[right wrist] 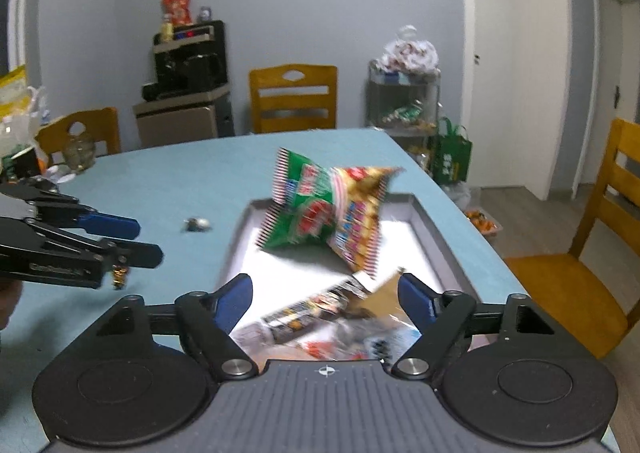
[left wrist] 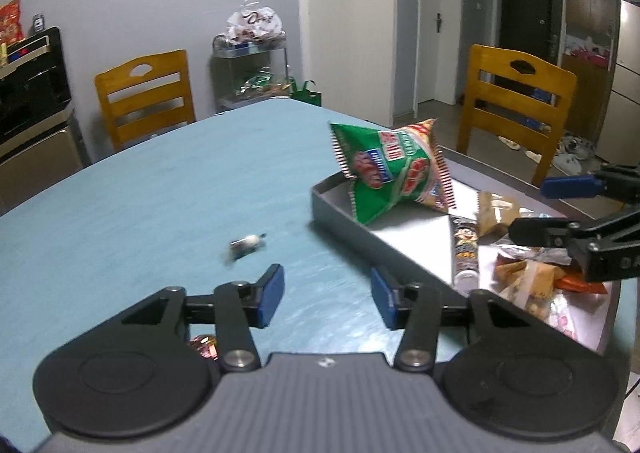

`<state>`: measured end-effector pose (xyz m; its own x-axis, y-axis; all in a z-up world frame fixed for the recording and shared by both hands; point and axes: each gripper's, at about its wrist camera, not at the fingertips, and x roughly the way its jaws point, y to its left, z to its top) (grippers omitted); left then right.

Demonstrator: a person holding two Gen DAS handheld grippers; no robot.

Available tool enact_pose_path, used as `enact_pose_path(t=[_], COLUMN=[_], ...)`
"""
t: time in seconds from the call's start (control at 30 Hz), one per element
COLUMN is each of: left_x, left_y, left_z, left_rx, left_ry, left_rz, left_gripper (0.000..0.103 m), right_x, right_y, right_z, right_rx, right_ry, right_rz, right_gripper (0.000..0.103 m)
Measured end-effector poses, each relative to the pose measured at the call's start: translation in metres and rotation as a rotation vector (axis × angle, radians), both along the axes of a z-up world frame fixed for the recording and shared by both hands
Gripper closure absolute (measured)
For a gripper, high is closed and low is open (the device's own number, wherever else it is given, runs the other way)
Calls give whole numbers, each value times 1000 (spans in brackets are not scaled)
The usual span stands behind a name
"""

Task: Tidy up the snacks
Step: 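Move both grippers from the box to the wrapped candies on the table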

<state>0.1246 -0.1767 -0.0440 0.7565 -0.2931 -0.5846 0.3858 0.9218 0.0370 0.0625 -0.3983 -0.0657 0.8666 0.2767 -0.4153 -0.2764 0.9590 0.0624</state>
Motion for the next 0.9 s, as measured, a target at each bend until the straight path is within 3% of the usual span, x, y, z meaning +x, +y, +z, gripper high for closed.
enact_pose_path(t=[0.07,0.37,0.7,0.9], left_x=[-4,-28,-34,-16], left_y=[9,57,113,107], left_z=[2,4,-17,-13], left_rx=[2,8,12,24], left_ry=[-11,-43,19,40], left_rz=[14,88,223,191], left_gripper=[41,24,23,23], right_x=[-1,-12,-11,-1], right_y=[10,57,97,113], right_z=[5,26,32,54], right_rx=[-7,-15,-21,27], right_ry=[-3,-31,-14,-7], right_rz=[17,107,185,200], right_gripper=[17,9,6,5])
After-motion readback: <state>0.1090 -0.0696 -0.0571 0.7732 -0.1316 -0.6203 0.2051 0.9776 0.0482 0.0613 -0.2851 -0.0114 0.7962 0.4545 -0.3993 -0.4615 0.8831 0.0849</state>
